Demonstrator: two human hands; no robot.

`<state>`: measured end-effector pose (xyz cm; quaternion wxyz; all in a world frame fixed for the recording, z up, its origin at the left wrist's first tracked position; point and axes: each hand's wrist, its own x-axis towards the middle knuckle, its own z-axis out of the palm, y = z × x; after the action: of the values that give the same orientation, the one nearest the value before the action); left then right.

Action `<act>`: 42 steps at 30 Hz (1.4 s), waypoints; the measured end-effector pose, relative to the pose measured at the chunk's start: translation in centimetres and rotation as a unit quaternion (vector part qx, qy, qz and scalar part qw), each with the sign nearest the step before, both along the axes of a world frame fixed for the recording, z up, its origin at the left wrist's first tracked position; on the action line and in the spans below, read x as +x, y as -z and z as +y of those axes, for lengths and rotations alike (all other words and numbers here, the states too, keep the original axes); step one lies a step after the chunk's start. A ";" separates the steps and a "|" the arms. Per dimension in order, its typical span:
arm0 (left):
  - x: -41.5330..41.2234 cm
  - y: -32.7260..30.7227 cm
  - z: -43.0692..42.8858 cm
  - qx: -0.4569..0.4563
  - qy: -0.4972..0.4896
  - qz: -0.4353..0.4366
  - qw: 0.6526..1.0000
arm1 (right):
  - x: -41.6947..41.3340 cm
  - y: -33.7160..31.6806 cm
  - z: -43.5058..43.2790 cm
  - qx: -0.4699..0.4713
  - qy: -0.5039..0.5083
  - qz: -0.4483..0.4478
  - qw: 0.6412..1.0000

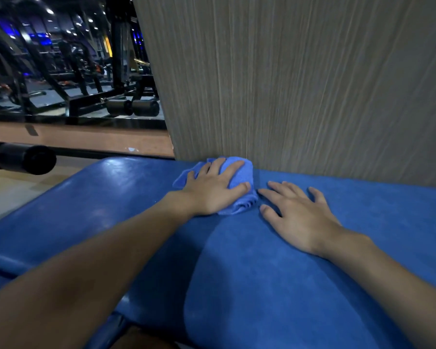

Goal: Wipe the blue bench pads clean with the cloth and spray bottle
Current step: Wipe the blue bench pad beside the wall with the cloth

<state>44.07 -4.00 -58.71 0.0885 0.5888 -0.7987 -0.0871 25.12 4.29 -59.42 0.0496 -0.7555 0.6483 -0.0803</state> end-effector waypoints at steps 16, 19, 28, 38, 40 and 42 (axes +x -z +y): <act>6.7 0.2 13.9 -0.020 0.056 -0.035 0.998 | 0.0 -0.7 0.8 0.023 0.000 -0.008 1.000; 8.7 0.5 16.3 -0.041 0.078 -0.055 0.995 | 0.2 -1.2 1.1 0.037 0.000 0.015 0.999; 6.8 0.0 10.3 -0.011 0.033 -0.023 0.999 | 2.5 -1.5 -1.0 0.023 -0.019 -0.012 1.000; 3.3 0.6 -3.6 -0.025 -0.022 -0.010 0.999 | 2.8 0.2 -1.6 0.006 -0.020 -0.001 1.000; 3.6 0.8 -3.0 -0.024 -0.024 -0.009 0.999 | 2.8 0.1 -1.5 0.005 -0.020 -0.002 1.000; 4.2 0.8 -1.6 -0.023 -0.025 -0.004 0.999 | 2.8 0.0 -1.4 0.008 -0.019 -0.001 1.000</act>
<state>48.24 -5.61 -59.56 0.1012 0.6068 -0.7857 -0.0645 27.95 2.86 -59.41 0.0583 -0.7672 0.6344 -0.0747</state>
